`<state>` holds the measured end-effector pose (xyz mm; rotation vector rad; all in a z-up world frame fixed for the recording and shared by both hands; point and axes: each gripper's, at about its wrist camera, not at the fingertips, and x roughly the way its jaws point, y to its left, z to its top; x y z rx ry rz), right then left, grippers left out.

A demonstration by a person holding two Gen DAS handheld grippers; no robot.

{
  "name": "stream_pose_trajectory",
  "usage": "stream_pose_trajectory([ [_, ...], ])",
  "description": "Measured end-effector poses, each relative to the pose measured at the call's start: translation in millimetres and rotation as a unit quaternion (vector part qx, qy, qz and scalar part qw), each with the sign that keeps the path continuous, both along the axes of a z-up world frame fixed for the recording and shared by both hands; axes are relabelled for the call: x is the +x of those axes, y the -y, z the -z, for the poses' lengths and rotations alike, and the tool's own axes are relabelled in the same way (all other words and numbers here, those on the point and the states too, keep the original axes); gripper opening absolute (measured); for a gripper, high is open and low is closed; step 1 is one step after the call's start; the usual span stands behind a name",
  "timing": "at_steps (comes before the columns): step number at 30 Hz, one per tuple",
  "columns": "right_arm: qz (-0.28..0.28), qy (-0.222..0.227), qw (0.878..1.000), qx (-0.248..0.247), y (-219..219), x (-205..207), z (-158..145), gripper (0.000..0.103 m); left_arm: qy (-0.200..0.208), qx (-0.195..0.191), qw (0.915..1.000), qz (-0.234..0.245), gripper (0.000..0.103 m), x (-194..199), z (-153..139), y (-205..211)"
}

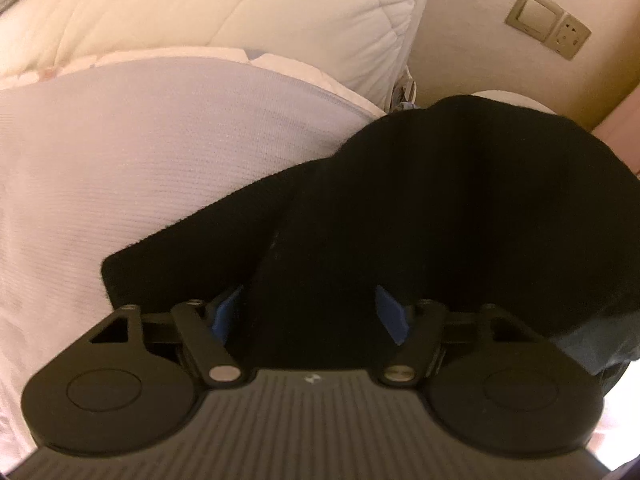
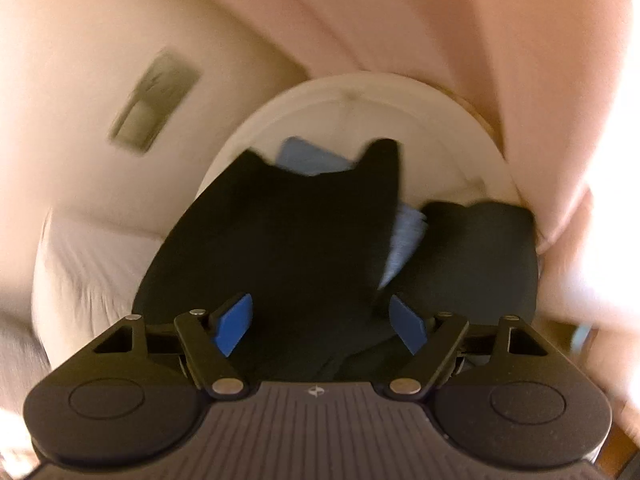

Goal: Fold clothes
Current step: 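Grasp the black knit skirt on the stool with both grippers, then lift the black skirt with both grippers and carry it onto the bed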

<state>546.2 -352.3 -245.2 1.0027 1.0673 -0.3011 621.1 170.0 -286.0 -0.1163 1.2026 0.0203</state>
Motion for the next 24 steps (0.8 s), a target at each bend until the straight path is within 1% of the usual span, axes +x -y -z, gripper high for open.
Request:
stream_pose_trajectory([
  [1,0.011,-0.004,1.000,0.014,4,-1,6,0.079,0.001,-0.002,1.0000,-0.001,0.073,1,2,0],
  [2,0.011,-0.003,1.000,0.016,4,1,9,0.079,0.004,0.000,1.0000,0.000,0.071,3,3,1],
  [3,0.009,-0.001,1.000,0.016,3,4,12,0.079,0.007,0.004,1.0000,0.003,0.065,4,3,3],
  [4,0.006,0.002,1.000,0.017,2,8,14,0.078,0.011,0.013,0.9998,0.006,0.045,4,3,5],
  [5,0.003,0.004,1.000,0.017,1,11,17,0.071,0.014,0.018,0.9997,0.006,0.021,5,0,6],
  [6,0.001,0.007,1.000,0.017,0,14,19,0.045,0.016,0.009,0.9998,0.003,0.015,5,-3,3],
  [7,-0.002,0.010,1.000,0.017,-1,17,21,0.028,0.018,-0.011,0.9998,-0.003,0.009,4,-7,-1],
  [8,-0.019,0.015,1.000,-0.019,-7,22,13,0.017,0.021,-0.029,0.9993,-0.008,0.008,2,-11,-5],
  [9,-0.035,0.029,0.998,-0.053,-13,25,1,0.011,0.026,-0.040,0.9988,-0.010,0.007,0,-16,-7],
  [10,-0.052,0.045,0.994,-0.084,-19,28,-10,0.010,0.032,-0.046,0.9984,-0.009,0.007,-4,-21,-8],
  [11,-0.064,0.066,0.990,-0.104,-24,30,-23,0.010,0.040,-0.051,0.9979,-0.008,0.007,-8,-28,-9],
  [13,-0.082,0.114,0.981,-0.132,-34,33,-49,0.009,0.059,-0.060,0.9965,-0.007,0.006,-16,-43,-9],
  [16,-0.103,0.199,0.968,-0.111,-47,37,-88,0.009,0.096,-0.067,0.9928,-0.022,0.006,-31,-71,-13],
  [18,-0.129,0.251,0.955,-0.093,-62,40,-117,0.009,0.127,-0.070,0.9885,-0.041,0.006,-46,-96,-21],
  [21,-0.179,0.323,0.928,-0.048,-91,38,-154,0.009,0.172,-0.069,0.9801,-0.070,0.006,-77,-133,-37],
  [24,-0.233,0.383,0.894,-0.002,-125,32,-187,0.009,0.224,-0.063,0.9663,-0.110,0.006,-127,-175,-60],
])
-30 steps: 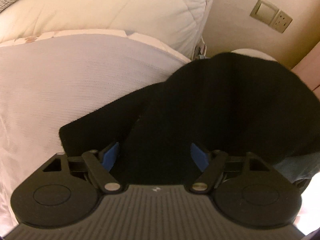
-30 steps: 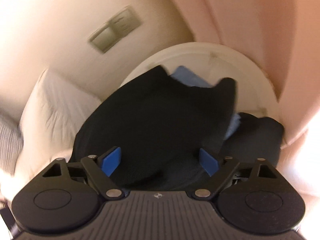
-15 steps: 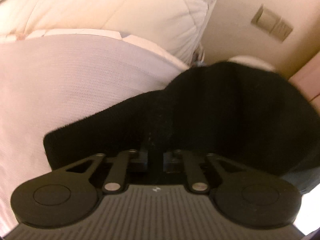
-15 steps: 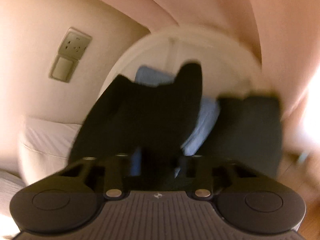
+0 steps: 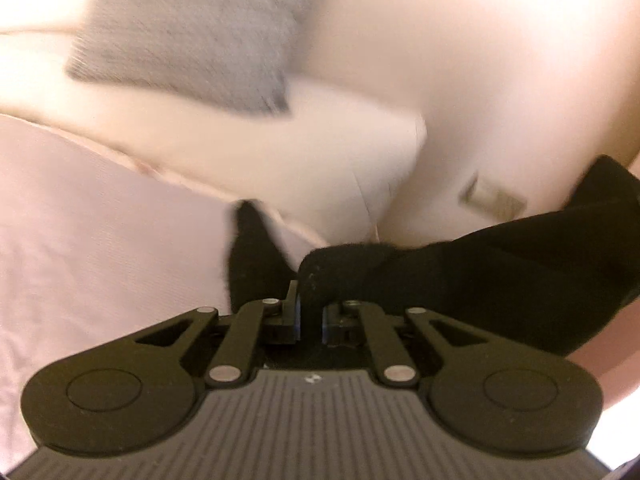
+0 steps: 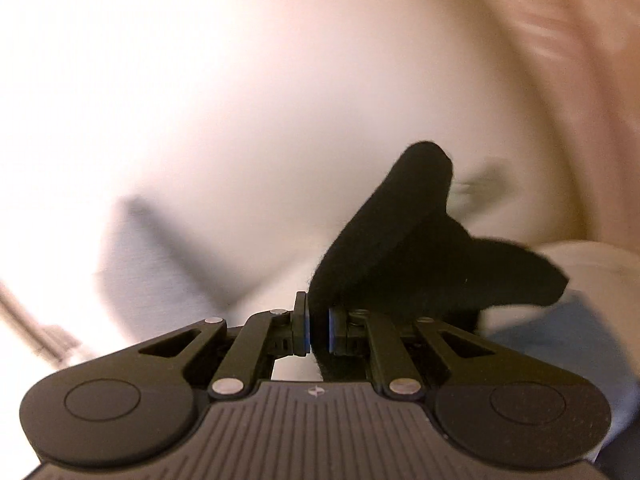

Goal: Fold clothes
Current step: 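Lift the black skirt with both grippers and carry it onto the bed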

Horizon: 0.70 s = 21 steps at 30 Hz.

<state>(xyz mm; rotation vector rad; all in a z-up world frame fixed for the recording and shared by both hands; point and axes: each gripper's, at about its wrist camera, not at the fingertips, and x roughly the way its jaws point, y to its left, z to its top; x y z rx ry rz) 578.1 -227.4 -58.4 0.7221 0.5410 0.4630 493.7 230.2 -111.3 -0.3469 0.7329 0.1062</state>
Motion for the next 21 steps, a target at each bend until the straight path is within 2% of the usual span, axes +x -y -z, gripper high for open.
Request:
stream_pose_trajectory([
  [4,-0.103,0.047,0.992,0.047,-53,-16,-35,0.009,0.056,0.025,0.9950,-0.079,0.006,-88,-51,-34],
  [8,-0.206,0.076,0.971,0.088,-114,-43,-63,0.009,0.094,0.061,0.9760,-0.187,0.006,-199,-98,-81],
  [12,-0.300,0.089,0.939,0.140,-198,-81,-81,0.009,0.114,0.101,0.9432,-0.295,0.006,-327,-138,-131],
  [15,-0.369,0.094,0.908,0.173,-266,-126,-91,0.009,0.120,0.138,0.9090,-0.374,0.006,-434,-163,-157],
  [18,-0.450,0.103,0.866,0.193,-323,-192,-97,0.009,0.111,0.160,0.8746,-0.444,0.006,-547,-173,-168],
  [21,-0.533,0.099,0.819,0.185,-365,-268,-85,0.009,0.065,0.159,0.8444,-0.507,0.006,-652,-157,-165],
])
